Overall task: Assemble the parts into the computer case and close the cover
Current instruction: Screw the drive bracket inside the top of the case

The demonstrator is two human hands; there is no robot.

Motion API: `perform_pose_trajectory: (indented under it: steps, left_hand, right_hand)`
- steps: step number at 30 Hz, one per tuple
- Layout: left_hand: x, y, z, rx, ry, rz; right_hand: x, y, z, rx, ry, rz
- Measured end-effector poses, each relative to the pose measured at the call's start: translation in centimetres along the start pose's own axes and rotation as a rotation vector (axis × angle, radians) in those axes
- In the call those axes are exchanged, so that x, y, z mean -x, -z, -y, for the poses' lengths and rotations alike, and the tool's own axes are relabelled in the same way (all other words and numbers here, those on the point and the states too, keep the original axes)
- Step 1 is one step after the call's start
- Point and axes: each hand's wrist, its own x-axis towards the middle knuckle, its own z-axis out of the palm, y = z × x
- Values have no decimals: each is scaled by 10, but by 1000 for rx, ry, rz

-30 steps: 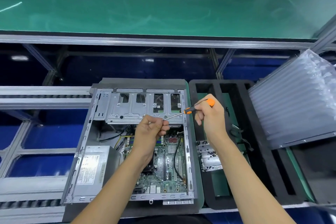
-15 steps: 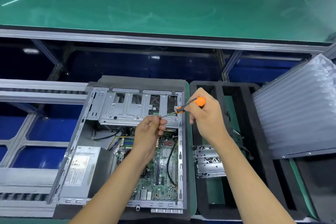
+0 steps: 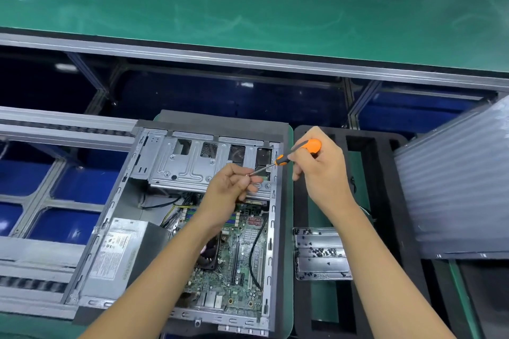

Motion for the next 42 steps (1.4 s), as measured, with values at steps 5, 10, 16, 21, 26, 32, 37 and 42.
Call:
perform_pose_trajectory:
  steps: [5, 10, 16, 21, 26, 32, 37, 42]
  left_hand:
    - [-21, 8, -29, -314, -112, 162]
    - [-48, 1, -53, -576, -206, 213]
    - [-74, -13, -66, -864, -212, 155]
    - [-82, -25, -73, -1018, -176, 235]
    - [-88, -30, -60, -1290, -121, 252]
    - [-89, -27, -45, -1514, -183, 308]
    - [-91, -32, -40, -1653, -283, 240]
    - [-94, -35, -44, -1665, -276, 277]
  right_hand:
    - [-14, 9, 6, -25, 22, -16]
    - [-29, 16, 17, 53, 82, -30]
    - [-44, 20, 23, 161, 109, -25]
    - [-48, 19, 18, 284, 87, 54]
    - [-50, 7, 12, 378, 84, 151]
    - [-50, -5, 8, 415, 48, 227]
    - [-56, -11, 9, 474, 50, 255]
    - [-61, -12, 9, 487, 15, 230]
